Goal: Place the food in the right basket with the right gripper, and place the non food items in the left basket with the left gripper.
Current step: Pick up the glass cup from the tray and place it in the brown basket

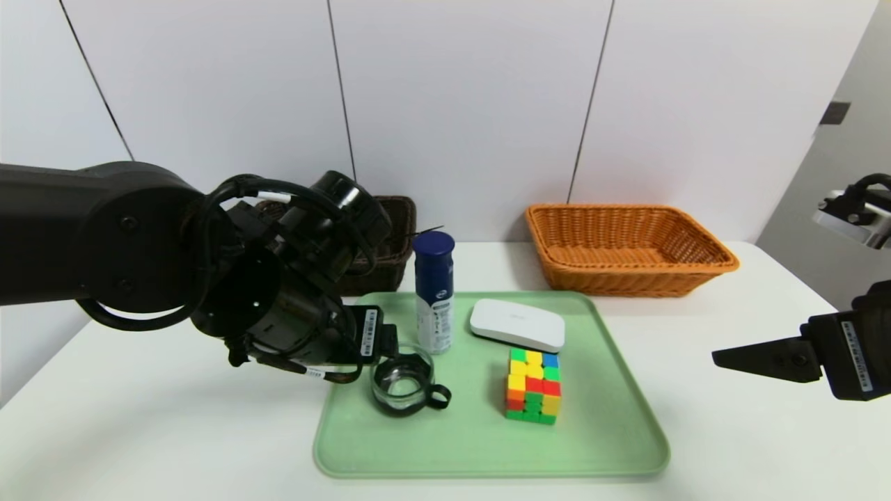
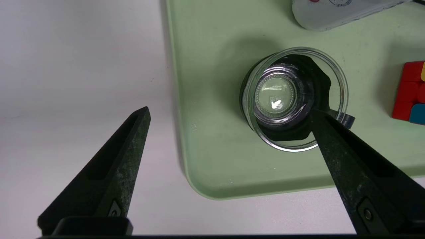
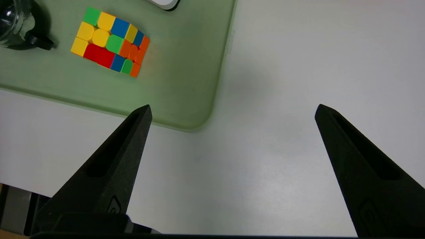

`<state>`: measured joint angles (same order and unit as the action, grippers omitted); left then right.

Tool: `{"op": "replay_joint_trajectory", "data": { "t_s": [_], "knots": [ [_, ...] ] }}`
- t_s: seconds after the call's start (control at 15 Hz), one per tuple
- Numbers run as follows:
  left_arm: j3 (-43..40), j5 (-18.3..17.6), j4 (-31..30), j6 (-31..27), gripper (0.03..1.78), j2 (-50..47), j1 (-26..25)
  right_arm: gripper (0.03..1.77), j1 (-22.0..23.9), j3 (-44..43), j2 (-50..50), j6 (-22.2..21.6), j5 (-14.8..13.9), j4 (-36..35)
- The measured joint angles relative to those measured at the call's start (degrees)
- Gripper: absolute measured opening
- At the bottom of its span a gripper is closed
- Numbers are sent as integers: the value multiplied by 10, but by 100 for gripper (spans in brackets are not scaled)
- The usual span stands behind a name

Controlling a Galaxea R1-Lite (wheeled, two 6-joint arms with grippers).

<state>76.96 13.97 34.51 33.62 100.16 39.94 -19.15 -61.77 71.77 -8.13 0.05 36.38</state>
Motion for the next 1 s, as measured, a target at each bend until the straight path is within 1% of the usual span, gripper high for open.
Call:
{"op": "replay_joint_trajectory", "data": {
  "t_s": [0.27,0.47,0.6,0.8,1.0],
  "knots": [
    [0,0,-1,-1,169,14,6,170,0,-2,-2,-1,0,-1],
    [0,3,-19,-2,169,22,14,170,1,-2,-2,-2,0,-1],
    [0,5,-21,-3,169,29,22,170,2,-2,-3,-13,0,-2],
    [0,30,-22,2,169,50,29,170,4,0,-4,-20,0,-1],
    [1,30,-30,1,169,61,31,170,5,2,-5,-20,1,-1]
  ]
}}
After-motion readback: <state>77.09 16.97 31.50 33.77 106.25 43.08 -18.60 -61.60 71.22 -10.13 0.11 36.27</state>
